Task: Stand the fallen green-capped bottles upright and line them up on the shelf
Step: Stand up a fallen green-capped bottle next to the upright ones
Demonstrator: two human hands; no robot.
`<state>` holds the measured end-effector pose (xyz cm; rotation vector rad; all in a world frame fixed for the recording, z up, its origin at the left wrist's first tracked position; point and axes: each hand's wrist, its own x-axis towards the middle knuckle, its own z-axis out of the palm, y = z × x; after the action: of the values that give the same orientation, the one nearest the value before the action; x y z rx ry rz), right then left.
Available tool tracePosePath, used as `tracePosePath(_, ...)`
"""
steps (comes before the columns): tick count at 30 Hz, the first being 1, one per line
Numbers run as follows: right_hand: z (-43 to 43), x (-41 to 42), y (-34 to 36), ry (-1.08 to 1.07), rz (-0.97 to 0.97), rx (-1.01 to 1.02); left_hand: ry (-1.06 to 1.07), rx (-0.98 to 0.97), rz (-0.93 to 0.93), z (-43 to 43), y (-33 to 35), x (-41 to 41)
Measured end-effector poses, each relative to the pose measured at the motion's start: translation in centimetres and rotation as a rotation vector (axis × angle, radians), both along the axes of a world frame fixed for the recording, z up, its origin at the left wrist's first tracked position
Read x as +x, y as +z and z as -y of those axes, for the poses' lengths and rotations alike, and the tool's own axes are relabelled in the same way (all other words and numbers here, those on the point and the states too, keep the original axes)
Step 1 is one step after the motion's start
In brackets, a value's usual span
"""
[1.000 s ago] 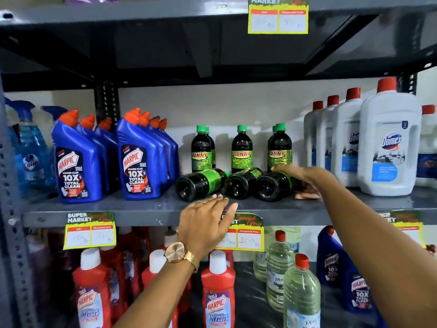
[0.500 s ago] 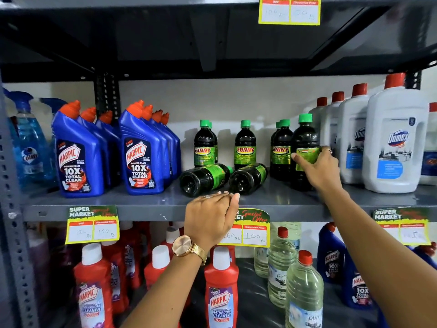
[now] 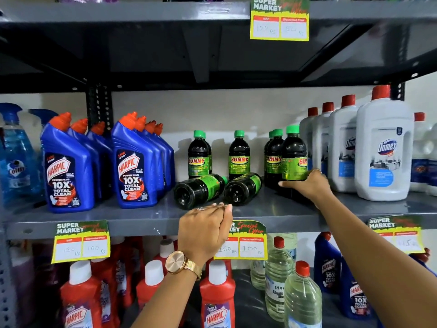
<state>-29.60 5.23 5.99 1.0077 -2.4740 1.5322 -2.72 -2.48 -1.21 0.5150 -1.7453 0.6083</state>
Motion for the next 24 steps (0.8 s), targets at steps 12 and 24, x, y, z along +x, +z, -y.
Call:
tracePosePath(12,0.16,0.29,-0.02,0.083,-0.010,-0.032,0.011,0.034,-0.015,-0.53,0.09,-0.13)
tracePosePath(24,-0.53,0.78,-0.04,0.059,-0.084,-0.021,0.002,0.068,-0.024,-0.98,0.21,-0.26)
